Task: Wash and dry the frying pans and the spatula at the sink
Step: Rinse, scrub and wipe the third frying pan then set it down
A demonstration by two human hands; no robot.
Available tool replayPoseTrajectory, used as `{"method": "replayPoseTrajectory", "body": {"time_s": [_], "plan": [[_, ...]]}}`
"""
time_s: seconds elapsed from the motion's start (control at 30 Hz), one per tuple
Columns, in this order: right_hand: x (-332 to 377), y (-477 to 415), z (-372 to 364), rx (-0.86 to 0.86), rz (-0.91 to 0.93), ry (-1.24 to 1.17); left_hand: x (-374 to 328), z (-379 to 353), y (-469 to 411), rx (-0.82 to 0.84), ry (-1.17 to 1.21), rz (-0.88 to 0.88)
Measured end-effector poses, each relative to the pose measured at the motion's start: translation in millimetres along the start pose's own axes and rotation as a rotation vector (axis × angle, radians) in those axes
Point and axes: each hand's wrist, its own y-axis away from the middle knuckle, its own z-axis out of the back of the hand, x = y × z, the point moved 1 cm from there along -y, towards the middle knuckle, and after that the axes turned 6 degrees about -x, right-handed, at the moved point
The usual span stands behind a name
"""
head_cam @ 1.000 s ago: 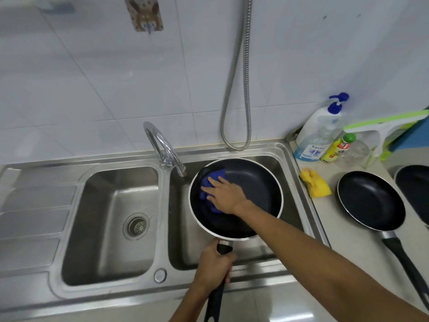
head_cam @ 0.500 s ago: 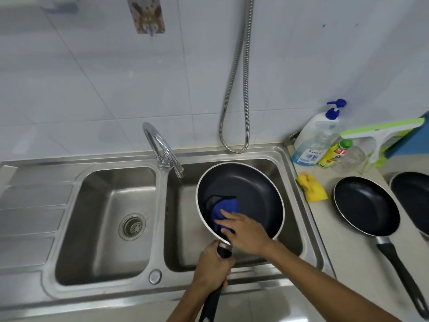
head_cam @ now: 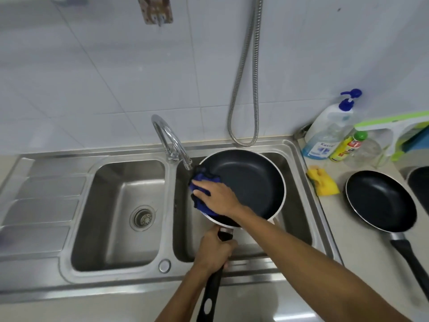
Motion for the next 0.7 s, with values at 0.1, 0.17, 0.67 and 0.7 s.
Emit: {"method": "replayPoseTrajectory", "body": {"time_s": [0.1, 0.17, 0.67, 0.7], "plan": [[4.0, 39.6, 7.6, 0.055, 0.163, 0.015, 0.5, 3.3, -3.3, -0.016, 0.02, -0.033], [0.5, 45.7, 20.0, 0.0, 0.274, 0.129, -0.7, 2.1, -2.0, 0.0, 0.013, -0.039], [-94.5, -24.8, 97.0, -0.217, -0.07, 0.863, -1.0, 6.2, 2.0, -0.123, 0.103, -0.035], [-97.2, -13.4, 95.8, -0.21, -0.126, 0.837, -2.1, 7.9, 1.1, -0.131, 0.087, -0.053]]}}
